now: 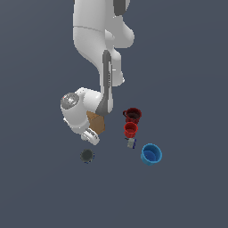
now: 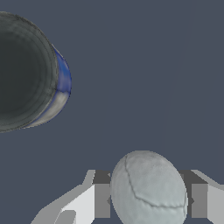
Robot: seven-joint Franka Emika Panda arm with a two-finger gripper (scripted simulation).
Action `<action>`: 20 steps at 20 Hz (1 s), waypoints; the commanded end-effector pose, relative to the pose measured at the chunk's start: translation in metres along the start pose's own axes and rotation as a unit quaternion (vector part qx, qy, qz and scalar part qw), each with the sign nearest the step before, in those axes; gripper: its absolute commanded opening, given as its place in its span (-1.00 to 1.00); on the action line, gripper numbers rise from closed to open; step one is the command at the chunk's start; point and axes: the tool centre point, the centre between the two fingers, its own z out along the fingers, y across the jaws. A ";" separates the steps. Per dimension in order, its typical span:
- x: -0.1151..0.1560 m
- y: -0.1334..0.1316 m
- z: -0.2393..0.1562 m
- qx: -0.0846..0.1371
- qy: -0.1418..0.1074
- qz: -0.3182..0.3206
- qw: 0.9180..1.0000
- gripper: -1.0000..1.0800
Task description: Pick up a designated object from a clutter of objects.
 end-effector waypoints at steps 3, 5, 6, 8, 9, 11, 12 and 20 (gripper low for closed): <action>0.000 0.000 0.000 0.000 0.000 0.000 1.000 -1.00; -0.001 0.000 -0.002 0.000 0.000 0.000 1.000 -1.00; -0.001 0.000 -0.003 0.000 0.000 0.000 1.000 -1.00; -0.003 0.001 -0.007 0.000 0.000 0.000 1.000 -1.00; -0.004 0.001 -0.010 0.000 0.000 0.000 1.000 -1.00; -0.007 0.001 -0.016 0.000 0.000 0.000 1.000 -1.00; -0.009 0.002 -0.020 0.000 0.000 0.000 1.000 -1.00; -0.028 0.005 -0.065 0.001 0.000 0.000 1.000 -1.00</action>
